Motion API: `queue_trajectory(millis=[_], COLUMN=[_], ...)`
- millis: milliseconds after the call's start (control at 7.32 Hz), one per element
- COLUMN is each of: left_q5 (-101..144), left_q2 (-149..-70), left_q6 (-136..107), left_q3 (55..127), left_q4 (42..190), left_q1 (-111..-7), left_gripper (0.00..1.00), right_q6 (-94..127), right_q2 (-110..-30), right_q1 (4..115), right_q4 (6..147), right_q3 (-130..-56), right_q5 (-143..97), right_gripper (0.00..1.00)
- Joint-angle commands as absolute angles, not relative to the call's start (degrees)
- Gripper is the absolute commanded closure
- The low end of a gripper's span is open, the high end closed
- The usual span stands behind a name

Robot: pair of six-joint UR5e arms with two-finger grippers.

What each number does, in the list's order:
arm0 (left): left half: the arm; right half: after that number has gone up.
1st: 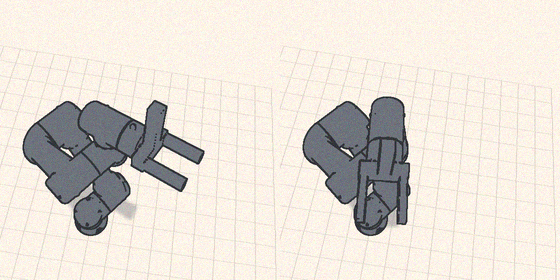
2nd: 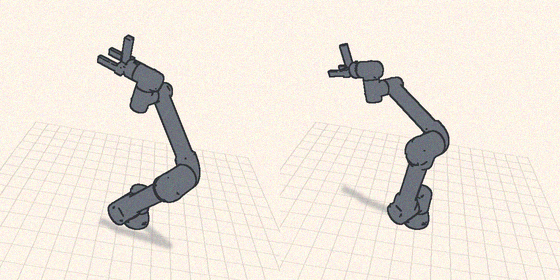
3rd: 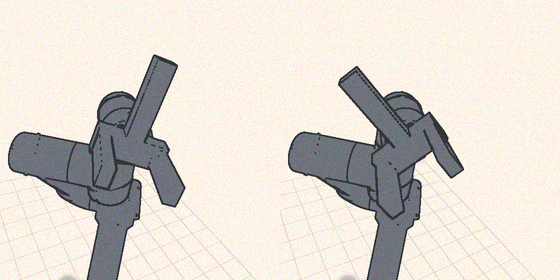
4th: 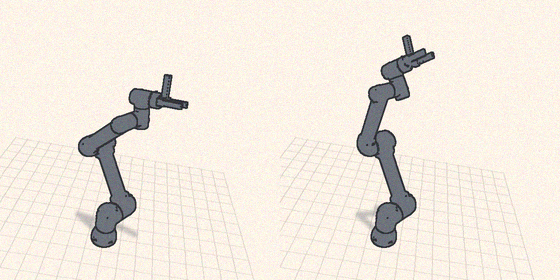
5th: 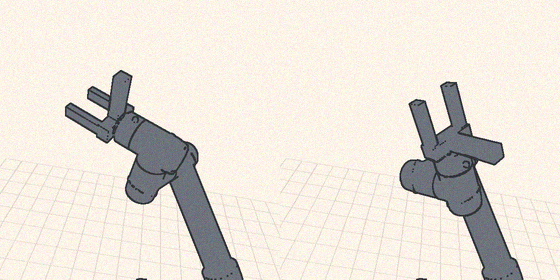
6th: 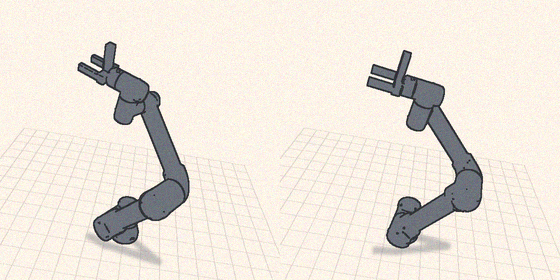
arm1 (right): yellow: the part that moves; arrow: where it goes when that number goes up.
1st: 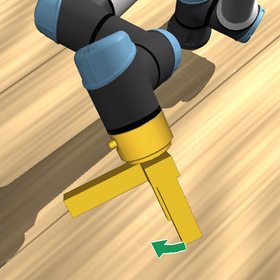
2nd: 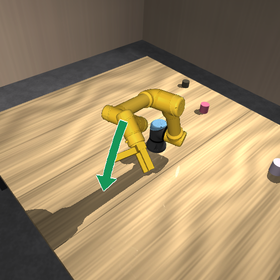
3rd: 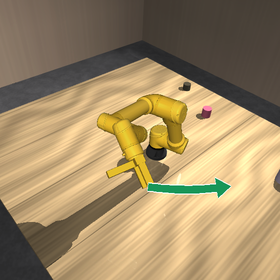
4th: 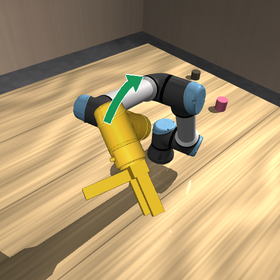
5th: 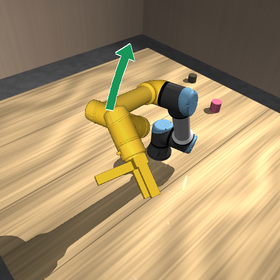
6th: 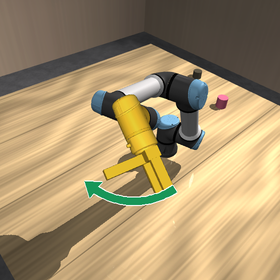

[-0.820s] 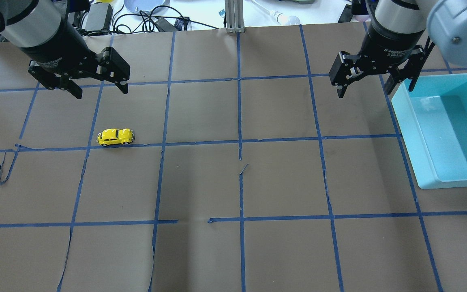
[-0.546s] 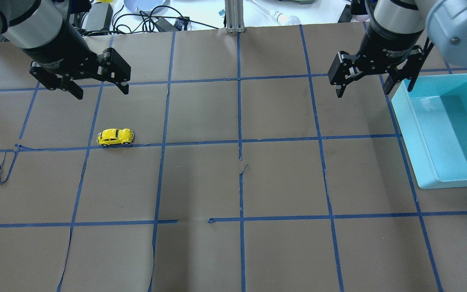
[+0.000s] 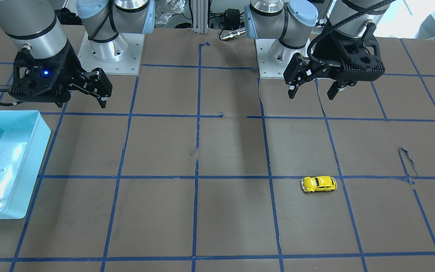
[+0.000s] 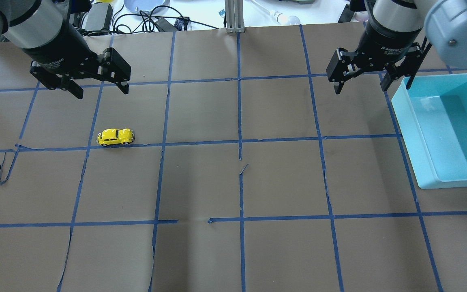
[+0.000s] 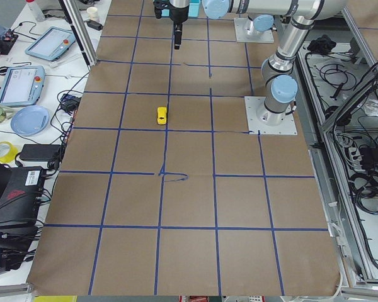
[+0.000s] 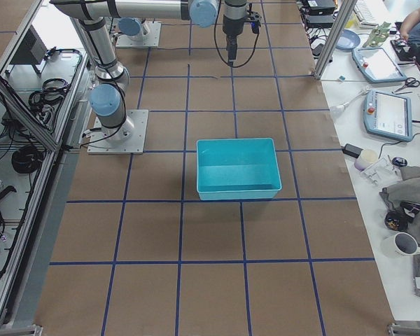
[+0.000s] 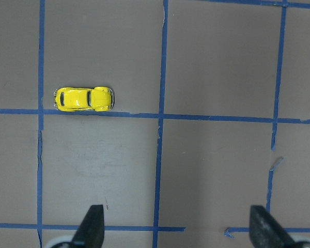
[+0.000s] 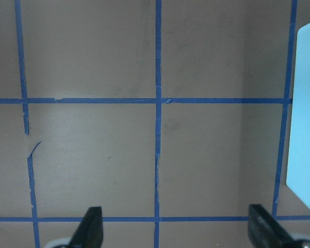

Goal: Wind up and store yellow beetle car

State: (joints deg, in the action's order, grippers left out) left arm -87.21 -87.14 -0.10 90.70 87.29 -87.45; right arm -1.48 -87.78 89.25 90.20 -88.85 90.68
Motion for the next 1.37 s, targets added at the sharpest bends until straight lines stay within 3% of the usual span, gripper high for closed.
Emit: queue_trajectory(millis=[0,1230], left_q5=[-87.2,-87.8], left_q2=[-86.9,-86.6], left_q6=[0.5,-0.2], left_q3=[90.6,91.4], left_q4=[87.3,85.8], left_q1=[-87.5,-87.8], left_gripper=[0.0,0.0], right_q6=[-1.4,-1.4], right_q2=[-87.6,-88.1], right_q1=[89.2,89.0], right_q4=[90.4,91.0], right_q3=[-88.9,-88.4], right_q5=[90.5,91.6], right_gripper=[0.0,0.0])
